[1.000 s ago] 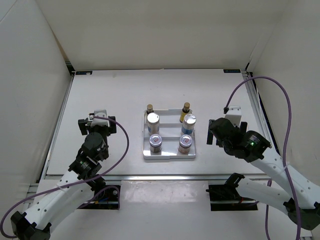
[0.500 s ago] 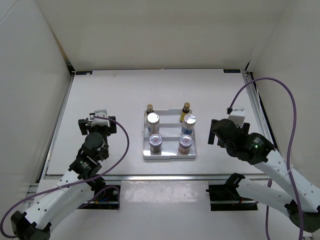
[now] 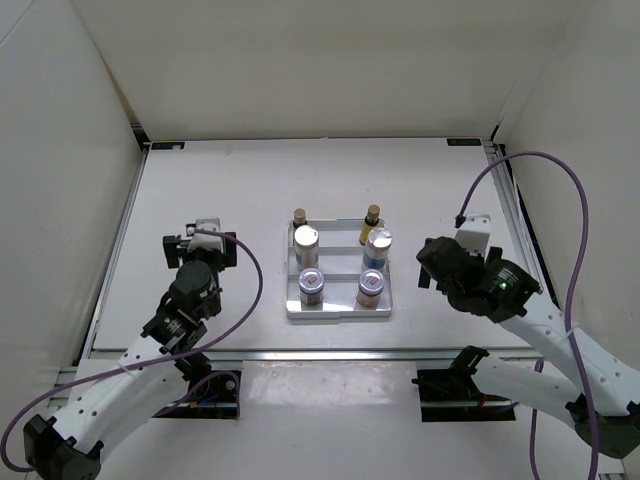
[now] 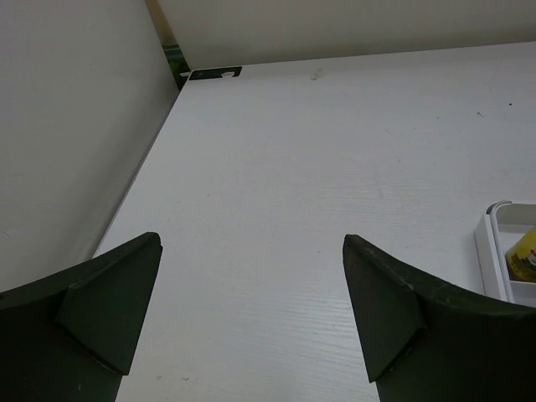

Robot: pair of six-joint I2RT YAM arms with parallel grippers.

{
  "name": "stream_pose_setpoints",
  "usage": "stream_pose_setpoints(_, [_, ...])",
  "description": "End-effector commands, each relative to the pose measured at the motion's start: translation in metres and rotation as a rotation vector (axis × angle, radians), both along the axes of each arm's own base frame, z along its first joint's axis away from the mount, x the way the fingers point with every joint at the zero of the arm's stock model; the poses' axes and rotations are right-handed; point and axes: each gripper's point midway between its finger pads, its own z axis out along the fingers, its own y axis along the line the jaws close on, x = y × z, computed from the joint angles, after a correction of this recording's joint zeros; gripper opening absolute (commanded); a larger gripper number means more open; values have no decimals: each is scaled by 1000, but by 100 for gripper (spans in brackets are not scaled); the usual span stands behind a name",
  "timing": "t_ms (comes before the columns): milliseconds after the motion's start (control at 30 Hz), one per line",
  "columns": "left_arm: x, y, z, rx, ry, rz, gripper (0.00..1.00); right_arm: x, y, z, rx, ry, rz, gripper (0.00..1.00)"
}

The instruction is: Organize the condiment bottles

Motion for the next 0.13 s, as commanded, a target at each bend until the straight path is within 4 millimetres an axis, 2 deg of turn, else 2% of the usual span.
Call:
stream_pose_setpoints(0, [-1,0,16,-32,-55,-10,100,5,-3,12,-5,-36,-50,100])
stream_pose_setpoints(100, [-1,0,16,-32,-55,-10,100,3,-9,11,-39,-18,-80,100])
